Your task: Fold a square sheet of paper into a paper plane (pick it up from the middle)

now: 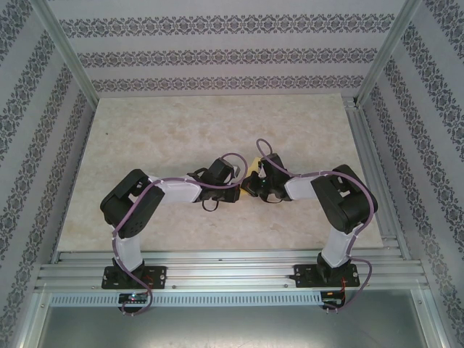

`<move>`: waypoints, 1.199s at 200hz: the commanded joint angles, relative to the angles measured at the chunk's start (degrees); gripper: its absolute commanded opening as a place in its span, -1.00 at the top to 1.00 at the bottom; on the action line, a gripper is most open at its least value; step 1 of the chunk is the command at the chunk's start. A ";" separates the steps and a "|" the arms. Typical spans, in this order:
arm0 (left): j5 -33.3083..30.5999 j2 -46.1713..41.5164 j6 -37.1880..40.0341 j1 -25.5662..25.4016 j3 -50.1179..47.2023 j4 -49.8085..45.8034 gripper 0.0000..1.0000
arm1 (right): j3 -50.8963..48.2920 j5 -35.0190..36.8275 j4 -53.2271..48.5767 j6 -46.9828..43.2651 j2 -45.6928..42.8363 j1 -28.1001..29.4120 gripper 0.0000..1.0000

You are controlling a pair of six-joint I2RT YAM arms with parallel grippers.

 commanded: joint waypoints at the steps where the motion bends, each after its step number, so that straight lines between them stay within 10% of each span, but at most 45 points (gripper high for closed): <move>1: -0.16 2.09 1.31 0.31 -2.24 -7.95 1.00 | 0.94 4.01 -7.81 -5.40 1.21 -3.10 0.92; 122: 1.32 0.65 2.64 0.31 -1.46 -8.47 0.95 | 8.11 7.22 -9.70 -11.90 -0.46 -15.77 0.66; 240: -2.88 -10.85 0.57 5.22 2.30 -8.92 -0.14 | -0.03 3.26 -2.51 -4.40 -6.20 -9.59 0.09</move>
